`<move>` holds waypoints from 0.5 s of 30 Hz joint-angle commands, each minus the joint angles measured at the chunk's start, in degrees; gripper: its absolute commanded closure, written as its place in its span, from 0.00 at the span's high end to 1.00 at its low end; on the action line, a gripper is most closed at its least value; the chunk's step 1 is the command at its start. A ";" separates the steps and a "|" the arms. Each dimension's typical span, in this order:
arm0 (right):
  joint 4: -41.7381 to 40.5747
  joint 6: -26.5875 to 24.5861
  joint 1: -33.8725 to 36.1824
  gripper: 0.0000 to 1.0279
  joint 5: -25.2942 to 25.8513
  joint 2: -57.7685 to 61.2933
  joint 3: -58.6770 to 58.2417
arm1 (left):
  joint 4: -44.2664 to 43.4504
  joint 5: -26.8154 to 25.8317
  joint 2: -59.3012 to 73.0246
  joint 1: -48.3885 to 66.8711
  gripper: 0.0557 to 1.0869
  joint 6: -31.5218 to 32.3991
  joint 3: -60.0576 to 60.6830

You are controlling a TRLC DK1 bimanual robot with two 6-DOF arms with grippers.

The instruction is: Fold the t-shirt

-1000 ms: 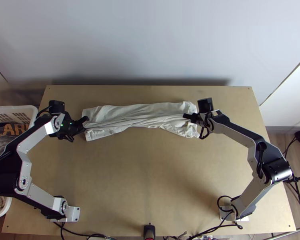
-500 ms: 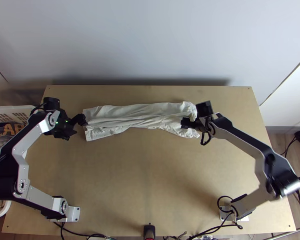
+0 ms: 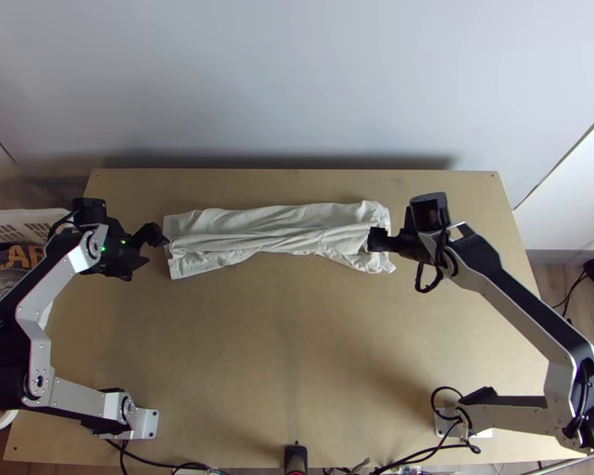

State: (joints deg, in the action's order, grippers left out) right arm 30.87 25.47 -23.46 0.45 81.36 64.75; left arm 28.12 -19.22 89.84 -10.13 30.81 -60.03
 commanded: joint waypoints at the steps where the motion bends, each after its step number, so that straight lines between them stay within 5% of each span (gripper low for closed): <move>1: 6.48 0.10 -0.18 0.96 -1.59 -2.79 5.91 | -7.03 -1.34 1.56 0.55 0.94 2.59 2.20; 15: 12.90 0.45 2.46 0.96 -3.88 -4.99 9.96 | -11.77 -3.89 11.14 5.91 0.94 5.40 -1.23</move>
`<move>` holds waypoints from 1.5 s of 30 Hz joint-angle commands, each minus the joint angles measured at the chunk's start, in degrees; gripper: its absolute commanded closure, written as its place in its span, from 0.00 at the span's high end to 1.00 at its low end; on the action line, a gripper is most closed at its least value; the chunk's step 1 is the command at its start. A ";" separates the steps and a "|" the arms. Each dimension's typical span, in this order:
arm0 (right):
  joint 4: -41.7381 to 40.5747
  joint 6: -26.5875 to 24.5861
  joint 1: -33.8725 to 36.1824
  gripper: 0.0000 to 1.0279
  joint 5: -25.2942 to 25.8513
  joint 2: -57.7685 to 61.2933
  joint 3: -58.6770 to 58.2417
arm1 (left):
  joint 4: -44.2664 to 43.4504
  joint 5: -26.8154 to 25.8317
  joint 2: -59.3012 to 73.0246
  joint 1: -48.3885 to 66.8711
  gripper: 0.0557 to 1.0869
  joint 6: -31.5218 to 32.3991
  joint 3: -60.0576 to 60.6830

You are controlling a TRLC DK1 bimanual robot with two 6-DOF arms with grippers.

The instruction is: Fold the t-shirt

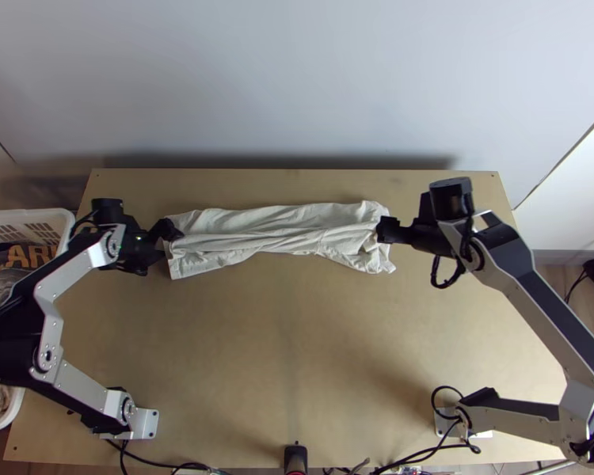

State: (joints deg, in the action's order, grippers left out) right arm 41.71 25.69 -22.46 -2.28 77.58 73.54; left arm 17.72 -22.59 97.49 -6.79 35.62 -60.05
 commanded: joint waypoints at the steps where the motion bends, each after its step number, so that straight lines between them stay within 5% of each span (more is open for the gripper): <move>1: 2.23 0.23 1.80 0.96 -1.23 -1.38 1.17 | -1.46 -0.53 3.93 3.01 0.94 0.60 -1.38; 14: 3.37 1.38 4.88 0.96 -4.31 -3.23 0.91 | -3.04 -3.43 10.61 7.40 0.92 3.67 -4.90; 15: 3.46 1.38 4.88 0.96 -4.31 -3.31 0.82 | -3.30 -3.60 10.61 7.75 0.76 3.76 -4.99; 17: 3.46 1.38 5.06 0.96 -4.31 -3.58 0.55 | -7.17 -3.87 10.09 7.84 0.03 7.01 -4.20; 24: 3.37 1.47 5.67 0.96 -4.48 -4.28 0.11 | -0.66 -5.18 2.26 7.23 0.03 3.67 -5.08; 34: 2.06 1.47 6.29 0.96 -4.48 -7.80 -3.23 | 22.98 -5.18 -9.78 -1.21 0.03 -14.26 -5.34; 45: 1.44 1.38 5.76 0.96 -4.57 -8.06 -3.23 | 35.02 -5.18 -19.36 -15.27 0.03 -33.24 0.02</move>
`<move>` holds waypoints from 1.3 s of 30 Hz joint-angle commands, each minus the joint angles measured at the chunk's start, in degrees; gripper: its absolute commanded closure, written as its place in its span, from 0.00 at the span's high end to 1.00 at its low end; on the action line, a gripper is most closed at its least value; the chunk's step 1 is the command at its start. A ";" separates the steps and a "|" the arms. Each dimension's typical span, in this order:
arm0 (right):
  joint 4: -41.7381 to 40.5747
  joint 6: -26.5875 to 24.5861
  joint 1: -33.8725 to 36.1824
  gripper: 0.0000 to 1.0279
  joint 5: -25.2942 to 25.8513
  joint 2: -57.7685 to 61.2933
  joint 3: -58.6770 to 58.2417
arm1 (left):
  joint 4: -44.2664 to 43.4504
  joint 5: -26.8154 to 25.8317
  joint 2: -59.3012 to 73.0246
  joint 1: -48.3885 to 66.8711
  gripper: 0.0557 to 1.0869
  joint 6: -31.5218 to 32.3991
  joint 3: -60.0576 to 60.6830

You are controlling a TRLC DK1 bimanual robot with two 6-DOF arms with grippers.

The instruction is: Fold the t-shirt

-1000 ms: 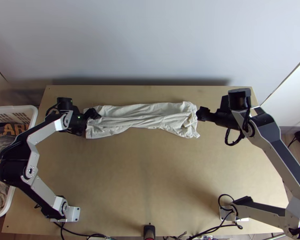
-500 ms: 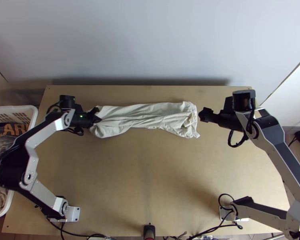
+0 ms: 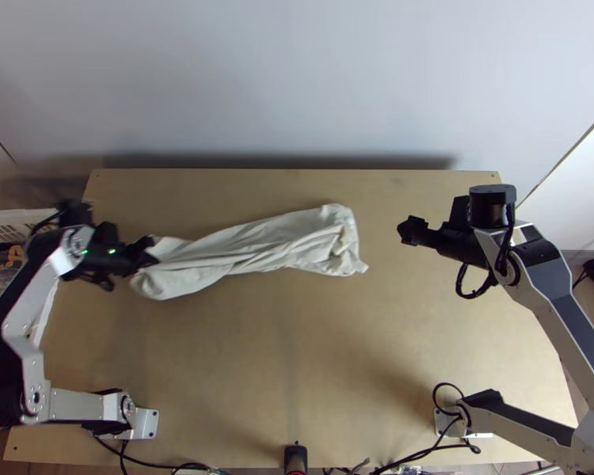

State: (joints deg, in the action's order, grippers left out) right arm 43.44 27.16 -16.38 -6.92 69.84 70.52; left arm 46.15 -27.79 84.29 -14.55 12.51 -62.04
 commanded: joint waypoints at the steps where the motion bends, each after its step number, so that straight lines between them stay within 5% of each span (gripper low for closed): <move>1: -0.37 -0.09 -0.32 0.96 0.06 -0.32 -0.30 | 7.20 0.02 -7.04 -7.78 0.03 -11.19 2.01; 8: -1.96 0.09 -0.58 0.96 0.06 -0.32 -1.97 | 8.69 1.60 -10.20 3.56 0.03 -9.61 -2.65; 16: -1.96 0.00 -0.41 0.96 0.06 -2.26 -2.67 | 5.27 10.74 -6.77 23.51 0.03 -4.87 -3.09; 39: -2.31 1.06 1.53 0.96 -0.99 -8.32 -9.26 | -0.80 15.05 12.39 37.31 0.03 9.20 -22.86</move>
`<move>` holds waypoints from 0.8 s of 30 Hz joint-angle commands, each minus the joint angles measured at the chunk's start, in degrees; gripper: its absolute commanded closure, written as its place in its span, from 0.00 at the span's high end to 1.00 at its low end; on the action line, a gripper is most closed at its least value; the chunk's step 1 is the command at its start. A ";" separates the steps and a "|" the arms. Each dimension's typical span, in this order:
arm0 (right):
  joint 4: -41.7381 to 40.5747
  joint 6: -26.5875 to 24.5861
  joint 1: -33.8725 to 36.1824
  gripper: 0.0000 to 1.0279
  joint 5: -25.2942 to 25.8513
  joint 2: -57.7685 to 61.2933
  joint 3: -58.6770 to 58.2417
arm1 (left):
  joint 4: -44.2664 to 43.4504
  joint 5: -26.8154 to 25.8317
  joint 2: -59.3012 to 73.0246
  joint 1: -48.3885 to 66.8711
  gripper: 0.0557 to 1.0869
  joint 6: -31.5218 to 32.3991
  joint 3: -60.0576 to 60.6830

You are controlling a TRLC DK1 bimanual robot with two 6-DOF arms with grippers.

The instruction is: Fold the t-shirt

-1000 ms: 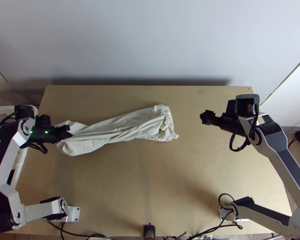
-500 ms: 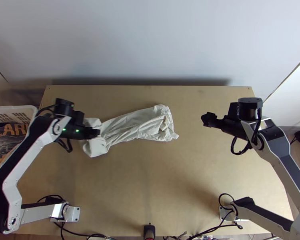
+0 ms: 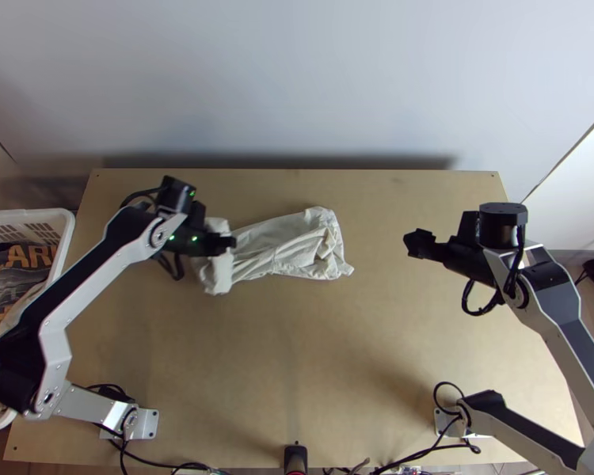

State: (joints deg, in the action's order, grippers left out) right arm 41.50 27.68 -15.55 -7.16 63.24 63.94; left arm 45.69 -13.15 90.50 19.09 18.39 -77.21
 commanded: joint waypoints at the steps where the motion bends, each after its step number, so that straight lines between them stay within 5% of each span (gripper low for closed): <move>1: -0.45 0.53 0.87 0.96 -0.75 -1.98 -3.03 | -0.34 0.40 6.97 4.20 0.03 3.76 -8.75; 24: -1.51 1.23 4.39 0.96 -2.16 -9.89 -12.35 | 0.89 0.75 31.85 18.17 0.03 12.37 -36.87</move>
State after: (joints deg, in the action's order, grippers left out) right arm 39.99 28.73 -12.21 -8.86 55.81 54.02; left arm 46.61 -12.75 114.43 34.74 28.36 -106.04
